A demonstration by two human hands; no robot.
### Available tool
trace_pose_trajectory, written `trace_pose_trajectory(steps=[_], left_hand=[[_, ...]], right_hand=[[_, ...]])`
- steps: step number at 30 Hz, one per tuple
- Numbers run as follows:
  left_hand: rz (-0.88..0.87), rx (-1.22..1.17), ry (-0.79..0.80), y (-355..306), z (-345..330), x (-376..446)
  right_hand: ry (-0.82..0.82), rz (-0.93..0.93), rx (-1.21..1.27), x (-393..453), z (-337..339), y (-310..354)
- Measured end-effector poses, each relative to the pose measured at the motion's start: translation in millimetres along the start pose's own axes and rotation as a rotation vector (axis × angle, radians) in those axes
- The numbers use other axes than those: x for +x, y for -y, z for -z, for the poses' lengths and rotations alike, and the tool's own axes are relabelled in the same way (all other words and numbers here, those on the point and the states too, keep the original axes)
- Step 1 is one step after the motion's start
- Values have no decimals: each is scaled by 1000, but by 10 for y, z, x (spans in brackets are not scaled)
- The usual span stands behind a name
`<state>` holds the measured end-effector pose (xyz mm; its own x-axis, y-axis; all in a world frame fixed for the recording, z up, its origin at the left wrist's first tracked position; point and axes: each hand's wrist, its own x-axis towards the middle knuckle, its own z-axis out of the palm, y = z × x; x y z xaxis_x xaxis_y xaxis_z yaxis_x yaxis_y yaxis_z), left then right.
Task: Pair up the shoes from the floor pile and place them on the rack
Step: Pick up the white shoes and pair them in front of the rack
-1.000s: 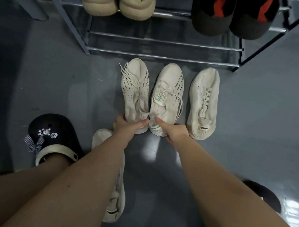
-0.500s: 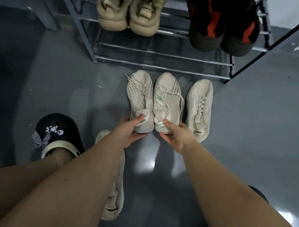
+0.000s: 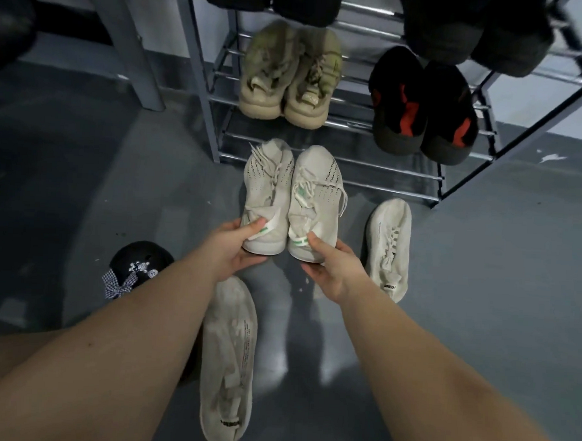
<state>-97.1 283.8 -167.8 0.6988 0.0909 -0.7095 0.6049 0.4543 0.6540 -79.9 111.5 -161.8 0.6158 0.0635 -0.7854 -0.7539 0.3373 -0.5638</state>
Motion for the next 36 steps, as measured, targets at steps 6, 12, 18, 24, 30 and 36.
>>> trace_pose_trajectory(steps=[6,12,18,24,30,36], left_hand=[[-10,-19,20,-376,-4,238],[26,25,-2,-663,92,695],[28,88,-8,-889,195,1164],[7,68,-48,-962,145,1501],[-280,199,-258,-595,43,1548],[-428,652,-363,-397,239,1623]], right_hand=[[2,43,-37,259,-318,324],[4,44,-56,754,-484,449],[-21,84,-58,1270,-632,505],[-13,136,-110,1660,-820,537],[-19,369,-623,1689,-728,493],[-92,470,-854,1672,-730,478]])
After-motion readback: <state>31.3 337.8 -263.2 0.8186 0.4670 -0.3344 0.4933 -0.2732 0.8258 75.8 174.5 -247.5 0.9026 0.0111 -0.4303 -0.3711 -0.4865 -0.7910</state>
